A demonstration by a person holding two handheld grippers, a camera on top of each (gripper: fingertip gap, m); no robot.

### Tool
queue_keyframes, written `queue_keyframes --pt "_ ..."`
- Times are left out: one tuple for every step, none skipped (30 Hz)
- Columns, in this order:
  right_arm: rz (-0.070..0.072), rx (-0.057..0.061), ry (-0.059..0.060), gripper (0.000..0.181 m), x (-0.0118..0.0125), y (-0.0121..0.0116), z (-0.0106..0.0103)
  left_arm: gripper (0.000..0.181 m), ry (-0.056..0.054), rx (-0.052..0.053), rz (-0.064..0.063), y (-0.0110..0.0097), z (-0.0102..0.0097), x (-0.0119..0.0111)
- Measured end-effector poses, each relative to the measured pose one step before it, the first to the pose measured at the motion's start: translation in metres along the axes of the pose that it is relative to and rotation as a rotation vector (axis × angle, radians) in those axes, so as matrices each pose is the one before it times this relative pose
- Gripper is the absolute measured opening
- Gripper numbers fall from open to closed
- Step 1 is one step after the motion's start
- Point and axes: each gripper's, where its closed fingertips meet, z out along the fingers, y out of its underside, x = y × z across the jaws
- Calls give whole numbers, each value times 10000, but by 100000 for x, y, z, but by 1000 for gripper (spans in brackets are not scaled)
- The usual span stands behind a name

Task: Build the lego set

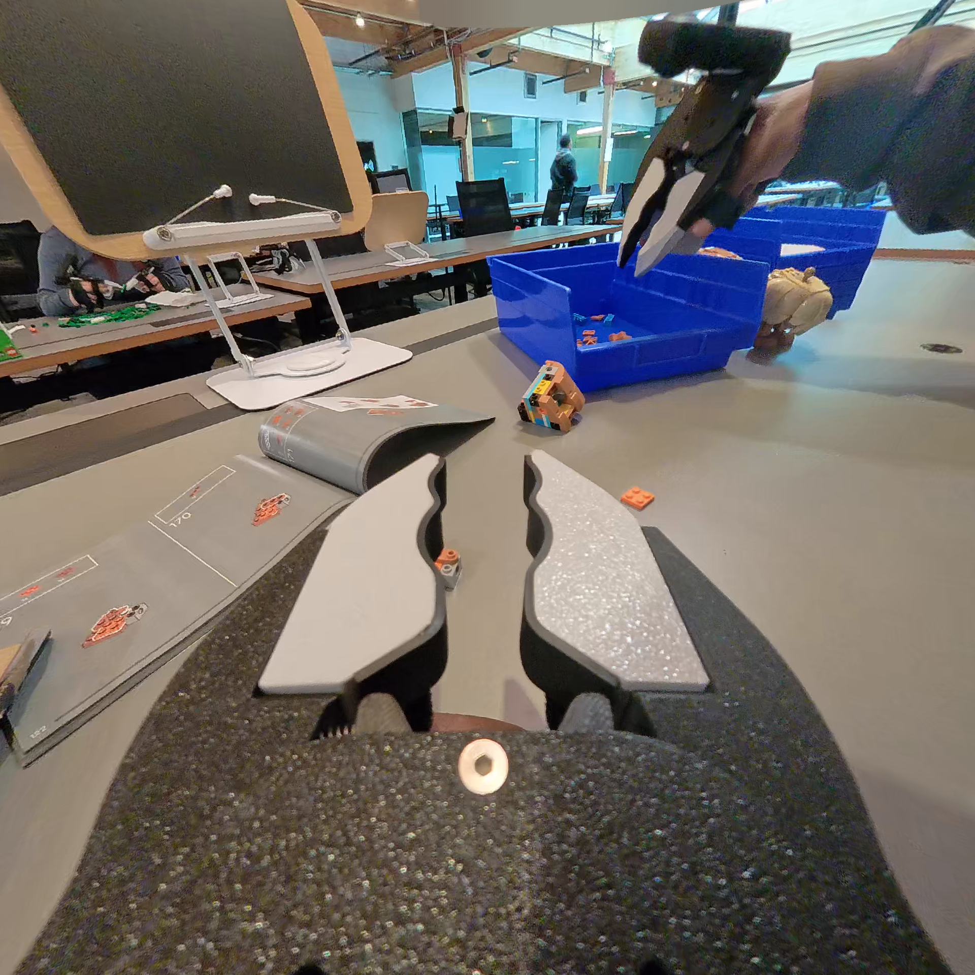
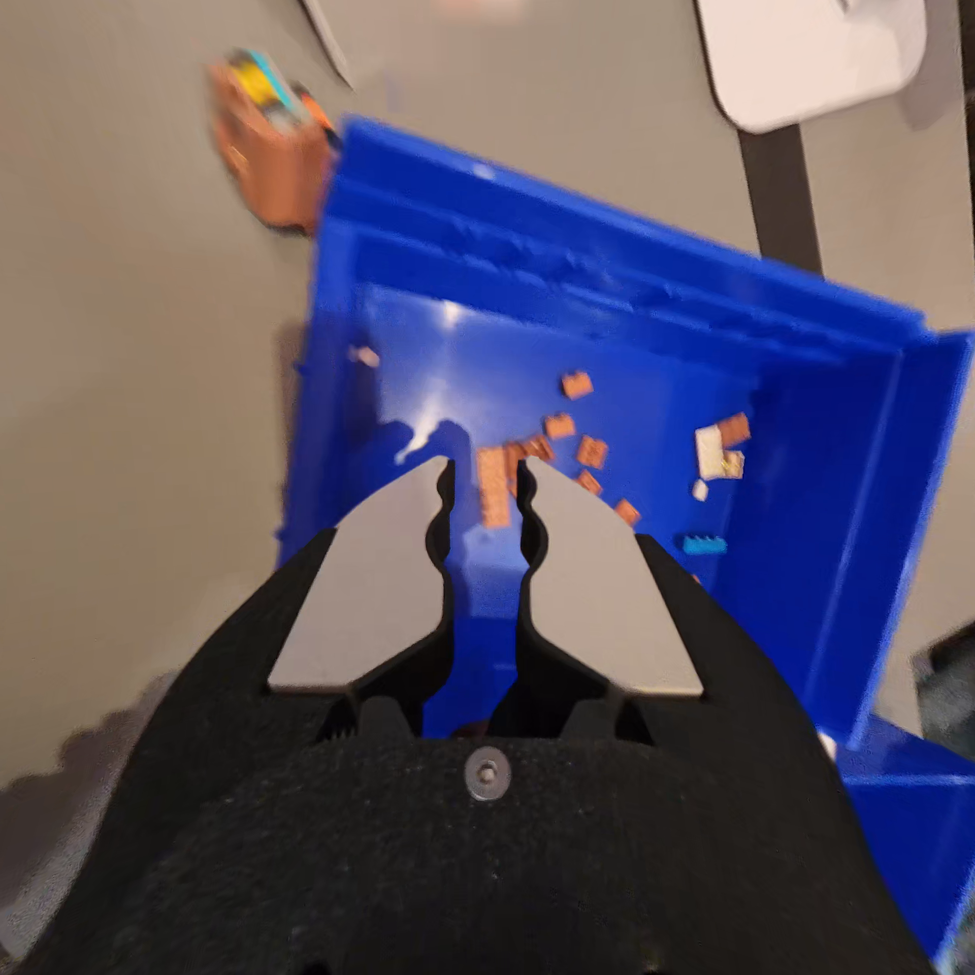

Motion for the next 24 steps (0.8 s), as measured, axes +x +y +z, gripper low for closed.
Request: queue_keyframes --pt "-41 -309 117 23 1166 1102 158 28 -14 40 -27 -58 -7 -56" --pt "-74 -300 122 23 1058 998 228 28 -22 37 -27 -43 -1 -87" --pt "-78 -243 105 23 930 825 281 28 -20 37 -24 -44 0 -77" --pt "-30 -151 24 23 715 595 320 28 -13 40 -19 -48 12 -82" --pt "34 -53 -93 23 444 340 362 28 -12 36 -20 -43 10 -70" --pt "34 10 -151 22 236 118 393 28 -10 28 -21 -33 33 -80" --pt "-42 14 -163 22 57 -17 422 28 -7 25 -23 -19 41 -74" --pt "-134 -19 -175 22 -110 -51 447 28 -6 18 -23 -20 46 -74" --pt "-189 -49 -177 21 -217 -77 482 28 2 16 -18 -19 56 -59" --pt "-208 -44 -196 21 -333 -150 520 28 0 15 -13 -18 55 -64" --pt "-215 -60 -231 20 -427 -159 535 28 1 19 -8 -22 58 -57" --pt "-216 -110 -221 20 -435 -112 508 28 9 27 1 -24 56 -32" --pt "-210 -133 -182 20 -388 -81 468 28 10 29 6 -37 57 -34" --pt "-207 -117 -169 19 -381 -72 395 28 8 16 5 -10 59 -27" --pt "-203 -80 -182 18 -407 -98 300 28 9 9 4 -11 55 -15" --pt "-194 -89 -158 17 -355 -45 227 28 14 16 8 -10 50 -10" --pt "-170 -145 -67 17 -195 48 170 28 5 19 13 -15 43 -15" --pt "-126 -139 0 16 -56 77 135 28 -1 17 18 -22 52 -17" --pt "-94 -87 -16 17 -55 29 91 28 9 11 23 -4 68 -9" --pt "-83 -46 -52 16 -89 -1 58 28 16 1 30 -2 72 14" --pt "-84 -22 -58 16 -87 -28 25 28 9 -18 35 24 88 -2" --pt "-100 -7 -61 15 -99 -70 6 28 5 -29 38 36 93 9" --pt "-116 5 -98 14 -146 -138 51 28 7 -27 42 44 94 9" --pt "-121 -3 -147 13 -202 -176 114 28 8 -24 50 28 98 25"
